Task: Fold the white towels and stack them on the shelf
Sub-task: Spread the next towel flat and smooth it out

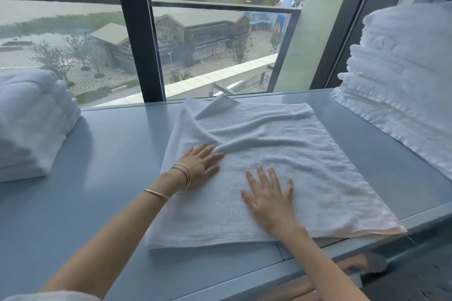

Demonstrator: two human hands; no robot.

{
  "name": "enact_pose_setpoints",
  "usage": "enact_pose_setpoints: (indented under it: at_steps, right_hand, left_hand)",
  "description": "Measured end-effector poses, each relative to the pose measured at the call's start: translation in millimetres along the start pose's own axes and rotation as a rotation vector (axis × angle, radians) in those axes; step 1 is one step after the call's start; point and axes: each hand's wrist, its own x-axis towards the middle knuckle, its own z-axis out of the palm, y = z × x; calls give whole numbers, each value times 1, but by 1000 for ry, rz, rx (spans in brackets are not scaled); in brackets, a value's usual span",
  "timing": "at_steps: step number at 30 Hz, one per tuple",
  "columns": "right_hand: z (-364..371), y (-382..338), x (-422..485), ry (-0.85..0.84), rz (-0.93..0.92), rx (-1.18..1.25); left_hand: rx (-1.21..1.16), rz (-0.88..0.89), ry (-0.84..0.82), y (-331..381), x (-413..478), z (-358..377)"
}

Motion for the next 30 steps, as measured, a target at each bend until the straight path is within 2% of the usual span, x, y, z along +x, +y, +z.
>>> enact_pose_setpoints:
  at_steps: [6,11,14,18,21,23,25,27,29,30]
  right_hand:
    - [-4,31,15,-28,-174,-48]
    - [-16,32,27,-97,-417,-94]
    - [-17,26,40,-114,-548,-103]
    - [-16,16,61,-123,-742,-117]
    - [-21,24,67,-135,-825,-116]
    - [-29,46,65,-158,-782,-109]
    - [-37,83,63,-134,-644,-83]
    - [-48,124,63,-85,-411,-110]
    - [-62,146,61,-131,-67,-219]
    - [-65,146,58,-143,40,-250]
  left_hand:
    - [-7,-74,29,-2,-20,17]
    - [7,-283,15,15,-71,27]
    - [93,-356,148,24,-108,33]
    - [114,-400,72,49,-152,48]
    - [91,-341,32,84,-159,39]
    - [146,-217,114,104,-154,27]
    - [155,-54,218,114,-144,15]
    - [42,5,306,106,-126,5]
    - [-12,-5,363,83,-108,2]
    - [-5,-16,401,67,-102,1]
